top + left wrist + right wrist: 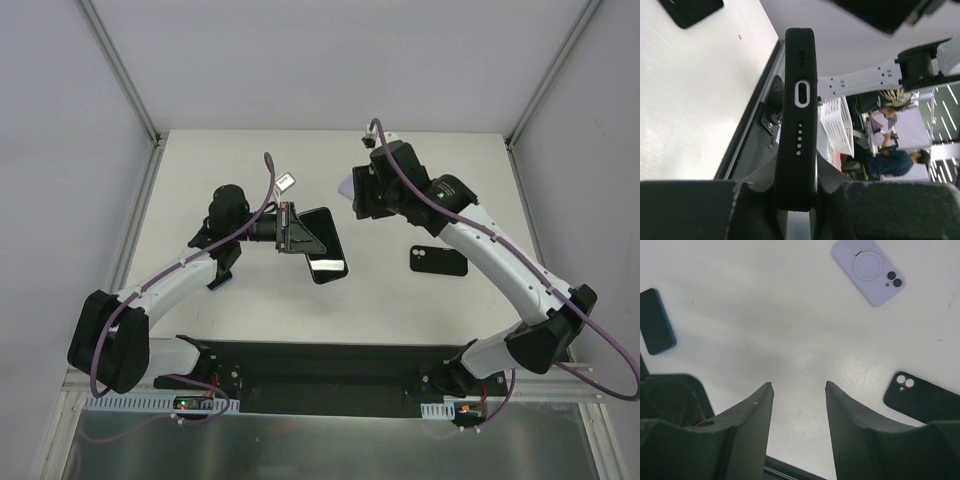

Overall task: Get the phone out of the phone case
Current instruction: Remove the phone case from the phone.

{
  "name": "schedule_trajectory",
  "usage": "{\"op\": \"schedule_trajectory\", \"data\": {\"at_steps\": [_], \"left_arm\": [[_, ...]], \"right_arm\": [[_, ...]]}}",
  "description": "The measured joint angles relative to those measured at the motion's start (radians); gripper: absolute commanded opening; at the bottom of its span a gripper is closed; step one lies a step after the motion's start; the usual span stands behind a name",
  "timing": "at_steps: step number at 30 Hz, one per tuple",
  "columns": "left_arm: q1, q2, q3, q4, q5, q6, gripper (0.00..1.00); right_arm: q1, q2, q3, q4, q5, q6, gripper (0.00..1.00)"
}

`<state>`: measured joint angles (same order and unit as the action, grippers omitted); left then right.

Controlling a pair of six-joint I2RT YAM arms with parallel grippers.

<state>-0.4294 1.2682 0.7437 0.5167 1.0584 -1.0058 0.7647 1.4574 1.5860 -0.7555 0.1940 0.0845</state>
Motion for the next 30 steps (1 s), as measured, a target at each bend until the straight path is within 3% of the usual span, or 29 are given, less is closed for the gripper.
{"op": "schedule_trajectory", "data": {"at_steps": [6, 30], "left_arm": [[-0.023, 0.001, 0.000, 0.001, 0.064, 0.000, 0.00], [-0.036, 0.024, 0.000, 0.002, 0.071, 0.001, 0.00]], "right_arm": [[-0.024, 0.014, 0.045, -0.013, 0.047, -0.024, 0.48], [0.043, 0.014, 0.039, 0.029, -0.106, -0.115, 0.48]]}}
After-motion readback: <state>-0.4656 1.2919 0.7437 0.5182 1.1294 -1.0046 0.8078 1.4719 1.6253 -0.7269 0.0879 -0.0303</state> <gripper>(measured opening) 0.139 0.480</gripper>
